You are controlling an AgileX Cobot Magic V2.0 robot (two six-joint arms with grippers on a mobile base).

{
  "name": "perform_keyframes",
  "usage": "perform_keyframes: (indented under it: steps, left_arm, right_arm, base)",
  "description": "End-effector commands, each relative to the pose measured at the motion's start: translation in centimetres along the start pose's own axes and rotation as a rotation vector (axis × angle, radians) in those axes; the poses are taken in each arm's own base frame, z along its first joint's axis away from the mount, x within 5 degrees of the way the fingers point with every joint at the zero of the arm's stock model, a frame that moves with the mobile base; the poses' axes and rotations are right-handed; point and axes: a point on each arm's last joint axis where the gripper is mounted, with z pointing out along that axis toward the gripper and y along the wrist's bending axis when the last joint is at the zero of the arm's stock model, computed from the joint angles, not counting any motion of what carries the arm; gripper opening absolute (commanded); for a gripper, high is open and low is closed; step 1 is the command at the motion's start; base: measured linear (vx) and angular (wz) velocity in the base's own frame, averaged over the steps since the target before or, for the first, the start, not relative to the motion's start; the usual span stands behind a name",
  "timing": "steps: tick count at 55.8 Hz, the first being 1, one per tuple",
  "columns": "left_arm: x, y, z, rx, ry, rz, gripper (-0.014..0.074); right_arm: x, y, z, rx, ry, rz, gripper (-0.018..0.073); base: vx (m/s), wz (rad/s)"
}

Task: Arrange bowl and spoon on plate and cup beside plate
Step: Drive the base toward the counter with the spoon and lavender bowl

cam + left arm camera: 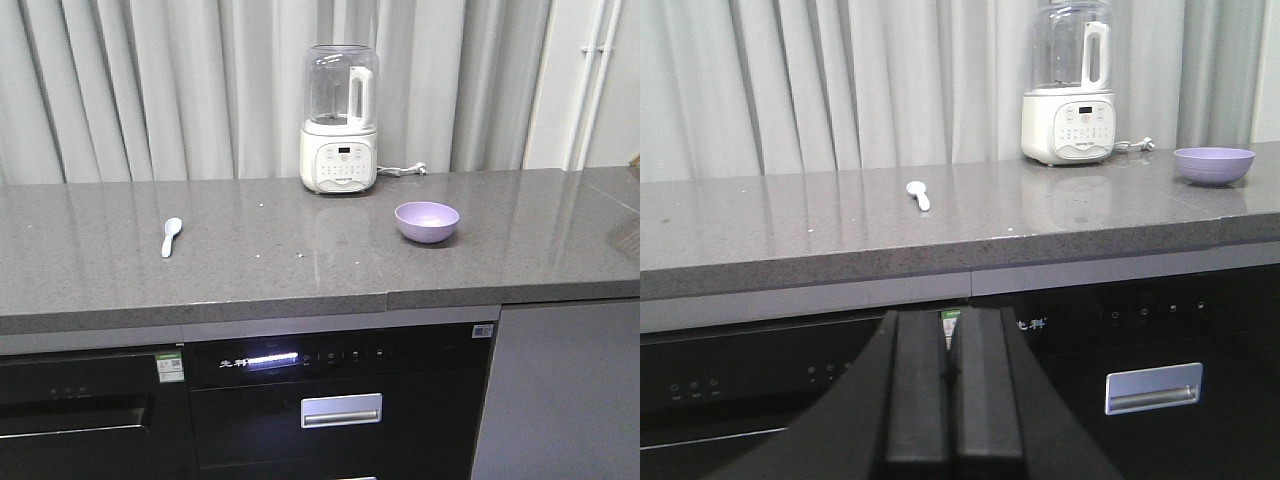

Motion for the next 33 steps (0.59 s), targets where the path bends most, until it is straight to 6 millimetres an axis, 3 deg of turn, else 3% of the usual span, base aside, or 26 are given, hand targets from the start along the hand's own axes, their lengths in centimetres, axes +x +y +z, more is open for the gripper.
perform_keyframes:
  steps: [1, 33]
  left_arm:
    - [-1.60, -0.08, -0.19, 0.009, -0.109, -0.011, -0.0003]
    - [-1.60, -0.08, -0.19, 0.009, -0.109, -0.011, -0.0003]
  right_arm:
    - [-0.71, 0.07, -0.05, -0.006, -0.087, -0.012, -0.0006]
    - [-0.71, 0.07, -0.05, -0.006, -0.087, -0.012, -0.0006]
  base:
    - [0.12, -0.09]
    - [0.24, 0.01]
